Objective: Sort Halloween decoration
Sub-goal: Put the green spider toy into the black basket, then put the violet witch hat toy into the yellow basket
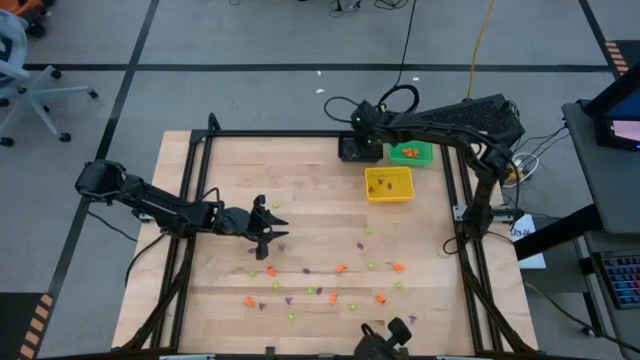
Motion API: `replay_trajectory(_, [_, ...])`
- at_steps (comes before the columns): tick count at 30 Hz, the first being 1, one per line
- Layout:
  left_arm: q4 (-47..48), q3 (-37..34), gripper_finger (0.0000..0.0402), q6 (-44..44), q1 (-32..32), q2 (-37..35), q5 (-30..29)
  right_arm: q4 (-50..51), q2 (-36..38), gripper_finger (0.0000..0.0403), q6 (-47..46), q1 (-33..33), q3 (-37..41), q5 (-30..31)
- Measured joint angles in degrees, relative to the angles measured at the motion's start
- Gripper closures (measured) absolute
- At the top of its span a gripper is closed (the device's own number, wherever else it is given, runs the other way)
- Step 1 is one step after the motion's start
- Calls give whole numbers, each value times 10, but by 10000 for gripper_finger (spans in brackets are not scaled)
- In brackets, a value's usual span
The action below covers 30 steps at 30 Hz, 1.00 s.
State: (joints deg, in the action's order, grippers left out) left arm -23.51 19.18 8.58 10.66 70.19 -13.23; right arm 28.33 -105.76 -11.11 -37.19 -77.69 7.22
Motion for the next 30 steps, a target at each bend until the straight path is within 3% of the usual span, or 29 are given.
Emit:
replay_trajectory(12, [0,0,274,0,0,0,0,10,-8,395,-27,0,0,1])
replay_trajectory(24, [0,0,274,0,0,0,0,56,-5,297,-33,1,0,-14])
replay_trajectory(30, [0,0,274,0,0,0,0,57,53,272,-5,30,1,-12])
